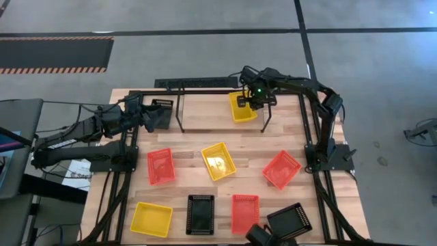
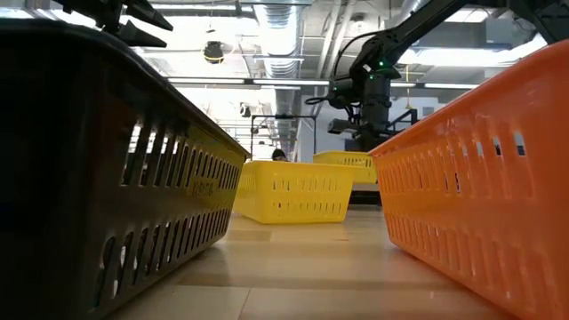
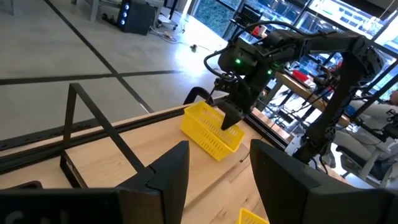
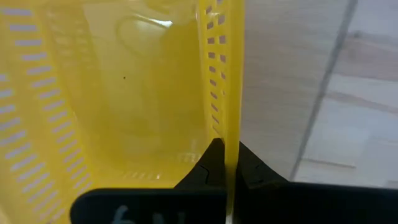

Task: Stack baskets on shelf by color
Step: Put the top right yellow basket on the shelf

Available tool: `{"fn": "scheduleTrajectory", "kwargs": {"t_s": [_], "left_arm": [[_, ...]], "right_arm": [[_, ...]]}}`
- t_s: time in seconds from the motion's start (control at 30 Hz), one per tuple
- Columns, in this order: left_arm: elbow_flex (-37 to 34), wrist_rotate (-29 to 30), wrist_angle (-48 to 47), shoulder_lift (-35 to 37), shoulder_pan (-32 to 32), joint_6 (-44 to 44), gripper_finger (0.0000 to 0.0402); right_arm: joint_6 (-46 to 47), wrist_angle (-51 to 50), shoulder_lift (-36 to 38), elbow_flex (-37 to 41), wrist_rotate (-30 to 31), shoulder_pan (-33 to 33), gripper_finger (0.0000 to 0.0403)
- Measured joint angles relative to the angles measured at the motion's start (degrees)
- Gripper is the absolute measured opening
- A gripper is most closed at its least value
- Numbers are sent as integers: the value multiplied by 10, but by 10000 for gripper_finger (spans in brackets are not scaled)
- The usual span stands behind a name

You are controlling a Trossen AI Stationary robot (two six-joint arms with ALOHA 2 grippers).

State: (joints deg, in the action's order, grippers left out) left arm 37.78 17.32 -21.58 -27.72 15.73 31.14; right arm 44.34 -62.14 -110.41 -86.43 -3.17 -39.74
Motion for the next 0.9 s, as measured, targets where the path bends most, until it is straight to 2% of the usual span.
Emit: {"fn": "scheduleTrajectory", "kwargs": {"t_s": [0.9], "left_arm": [[0,-1,0,0,0,0,158]], "right_arm": [[-6,-36,0,1,18,17,8]]}}
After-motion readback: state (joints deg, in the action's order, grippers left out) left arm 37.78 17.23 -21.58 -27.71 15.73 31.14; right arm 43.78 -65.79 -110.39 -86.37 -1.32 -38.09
